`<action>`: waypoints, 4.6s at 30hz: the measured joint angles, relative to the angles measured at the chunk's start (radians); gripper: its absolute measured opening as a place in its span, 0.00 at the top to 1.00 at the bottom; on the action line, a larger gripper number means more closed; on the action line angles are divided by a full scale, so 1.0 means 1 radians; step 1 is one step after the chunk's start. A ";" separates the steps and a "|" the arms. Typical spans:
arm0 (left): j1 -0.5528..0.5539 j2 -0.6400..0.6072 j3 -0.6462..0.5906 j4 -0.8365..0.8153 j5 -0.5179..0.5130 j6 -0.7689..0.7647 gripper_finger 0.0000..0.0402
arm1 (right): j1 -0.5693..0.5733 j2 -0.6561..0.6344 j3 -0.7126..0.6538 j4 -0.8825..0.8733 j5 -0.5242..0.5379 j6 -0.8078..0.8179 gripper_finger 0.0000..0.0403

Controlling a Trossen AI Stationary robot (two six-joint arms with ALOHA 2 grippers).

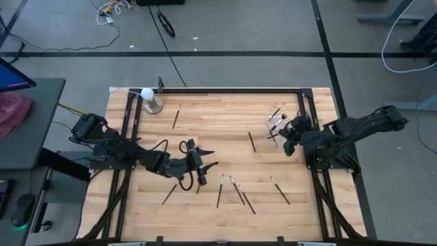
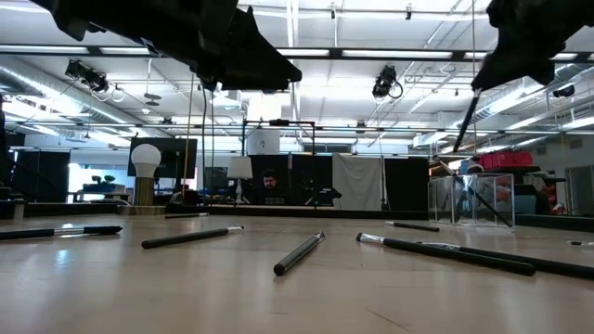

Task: Sort items
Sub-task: Put the silver highlighter brush into the transparent organizer, then put the silver lash/brow brush into the transparent organizer

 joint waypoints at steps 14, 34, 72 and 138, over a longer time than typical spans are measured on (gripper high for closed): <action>0.023 0.000 0.000 0.001 0.072 -0.011 0.49 | -0.256 0.177 0.191 -0.293 -0.216 -0.136 0.97; 0.020 0.000 0.000 -0.001 0.072 -0.011 0.49 | -0.436 0.373 0.192 -0.267 -0.360 -0.345 0.96; 0.021 0.000 0.000 -0.004 0.072 -0.023 0.49 | -0.493 0.415 0.250 -0.181 -0.350 -0.402 0.55; -0.519 0.295 0.115 -1.060 -0.125 -1.441 0.97 | 0.347 0.596 -0.241 1.358 -0.224 -0.609 0.70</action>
